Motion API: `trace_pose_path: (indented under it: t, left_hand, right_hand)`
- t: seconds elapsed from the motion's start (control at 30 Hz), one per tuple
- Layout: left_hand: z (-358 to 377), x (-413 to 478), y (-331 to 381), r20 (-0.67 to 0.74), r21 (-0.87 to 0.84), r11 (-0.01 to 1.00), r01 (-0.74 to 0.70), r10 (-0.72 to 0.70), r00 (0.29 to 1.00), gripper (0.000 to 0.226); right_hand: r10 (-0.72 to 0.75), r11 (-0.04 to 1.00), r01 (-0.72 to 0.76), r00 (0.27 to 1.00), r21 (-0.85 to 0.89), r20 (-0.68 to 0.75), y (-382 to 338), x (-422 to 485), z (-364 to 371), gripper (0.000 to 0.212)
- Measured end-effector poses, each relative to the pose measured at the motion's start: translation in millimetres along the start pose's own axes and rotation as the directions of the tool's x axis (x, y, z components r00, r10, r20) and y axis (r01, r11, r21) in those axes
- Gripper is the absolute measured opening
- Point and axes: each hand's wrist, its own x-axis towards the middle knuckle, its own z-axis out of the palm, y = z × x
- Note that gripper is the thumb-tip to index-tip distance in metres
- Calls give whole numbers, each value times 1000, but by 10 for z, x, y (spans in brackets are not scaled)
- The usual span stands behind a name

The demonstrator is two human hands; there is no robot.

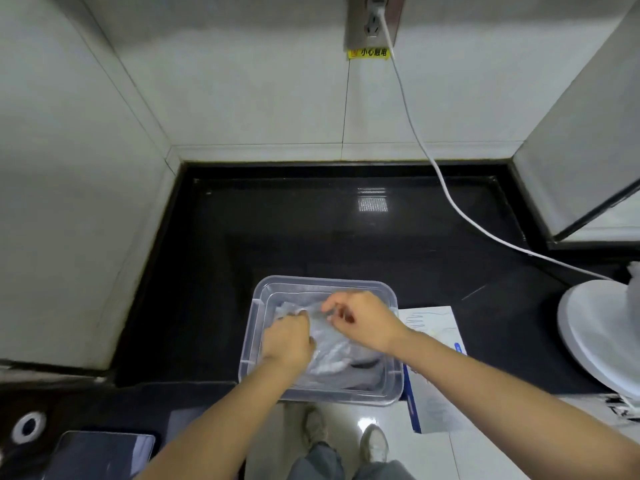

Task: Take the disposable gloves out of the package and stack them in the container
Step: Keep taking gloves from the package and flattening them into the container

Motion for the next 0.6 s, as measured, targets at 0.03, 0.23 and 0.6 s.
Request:
trace_pose_path:
  t: [0.03, 0.23, 0.6]
  left_hand:
    - [-84, -33, 63, -76, -19, 1000, -25, 24, 997, 25]
    - [-435, -268, 849, -263, -236, 935, -267, 203, 943, 16]
    - [201, -377, 1934, 176, -238, 938, -253, 298, 938, 67]
  right_hand:
    - [-14, 999, 19, 996, 51, -84, 25, -55, -123, 15]
    - [251, 963, -266, 948, -55, -196, 591, -557, -628, 13]
    - [354, 854, -377, 926, -359, -131, 1089, -1182, -273, 21]
